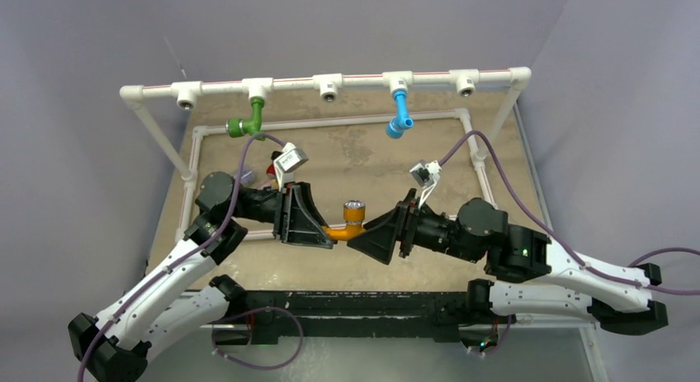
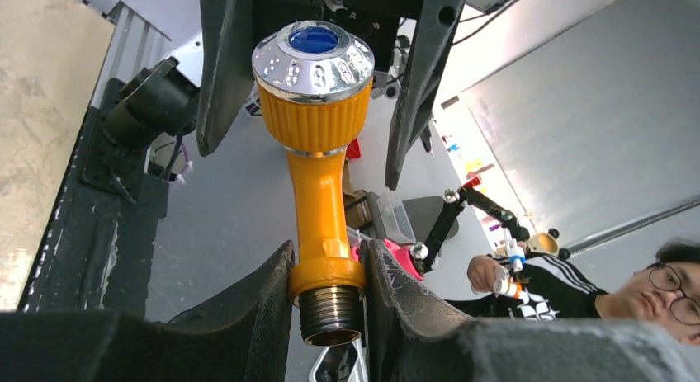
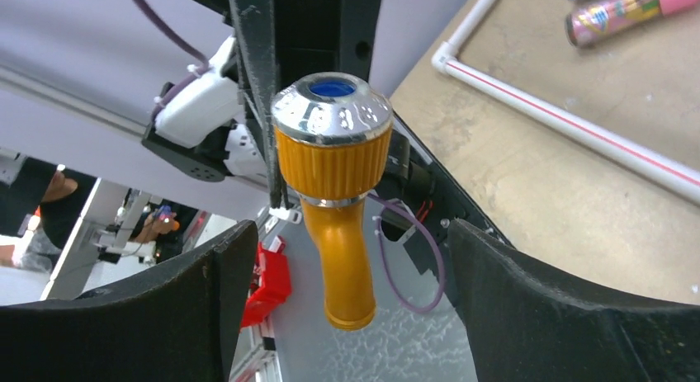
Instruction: Install the water faucets
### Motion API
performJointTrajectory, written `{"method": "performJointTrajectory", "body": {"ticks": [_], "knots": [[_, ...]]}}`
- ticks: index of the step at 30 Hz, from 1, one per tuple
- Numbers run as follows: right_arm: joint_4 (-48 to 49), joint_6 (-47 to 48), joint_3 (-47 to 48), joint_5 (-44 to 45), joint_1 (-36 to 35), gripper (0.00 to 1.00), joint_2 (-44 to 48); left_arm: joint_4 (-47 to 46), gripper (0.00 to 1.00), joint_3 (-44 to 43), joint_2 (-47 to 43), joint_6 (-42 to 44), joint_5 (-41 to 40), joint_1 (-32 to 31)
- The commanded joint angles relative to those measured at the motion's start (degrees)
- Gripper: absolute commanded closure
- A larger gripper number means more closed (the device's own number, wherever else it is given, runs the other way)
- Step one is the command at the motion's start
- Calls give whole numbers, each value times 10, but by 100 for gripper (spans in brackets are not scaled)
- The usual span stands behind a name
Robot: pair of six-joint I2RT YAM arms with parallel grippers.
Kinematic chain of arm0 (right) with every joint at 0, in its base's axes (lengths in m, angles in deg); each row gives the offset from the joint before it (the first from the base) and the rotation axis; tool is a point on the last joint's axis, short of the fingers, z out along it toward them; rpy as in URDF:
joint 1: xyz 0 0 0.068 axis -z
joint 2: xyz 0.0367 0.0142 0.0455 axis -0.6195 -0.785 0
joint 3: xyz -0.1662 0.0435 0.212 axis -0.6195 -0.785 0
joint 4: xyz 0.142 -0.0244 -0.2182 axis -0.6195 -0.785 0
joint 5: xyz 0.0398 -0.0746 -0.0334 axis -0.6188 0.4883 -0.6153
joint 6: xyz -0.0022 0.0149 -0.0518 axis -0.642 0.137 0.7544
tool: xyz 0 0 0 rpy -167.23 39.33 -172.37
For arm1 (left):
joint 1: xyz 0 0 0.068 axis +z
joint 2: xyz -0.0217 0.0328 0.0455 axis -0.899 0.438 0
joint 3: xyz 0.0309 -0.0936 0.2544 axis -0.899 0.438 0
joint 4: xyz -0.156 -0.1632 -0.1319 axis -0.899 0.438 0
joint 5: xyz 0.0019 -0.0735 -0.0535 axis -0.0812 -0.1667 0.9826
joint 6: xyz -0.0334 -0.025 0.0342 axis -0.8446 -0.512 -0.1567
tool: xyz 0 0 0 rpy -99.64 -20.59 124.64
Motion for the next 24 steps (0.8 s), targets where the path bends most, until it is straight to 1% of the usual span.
{"method": "performJointTrajectory", "body": {"ticks": [1, 3, 7, 16, 24], "knots": [[89, 60, 33, -37, -2, 17, 0, -68, 100, -11, -13, -32, 18, -3], [102, 69, 33, -47, -3, 22, -2, -70, 100, -11, -14, -33, 16, -4], [122, 78, 30, -60, -3, 27, -4, -89, 100, -3, -15, -44, 14, -3], [92, 90, 46, -29, -3, 41, -32, -134, 100, 8, -10, -66, 11, -3], [98, 94, 39, -29, -3, 58, -28, -135, 100, 11, -8, -67, 7, -4]]}}
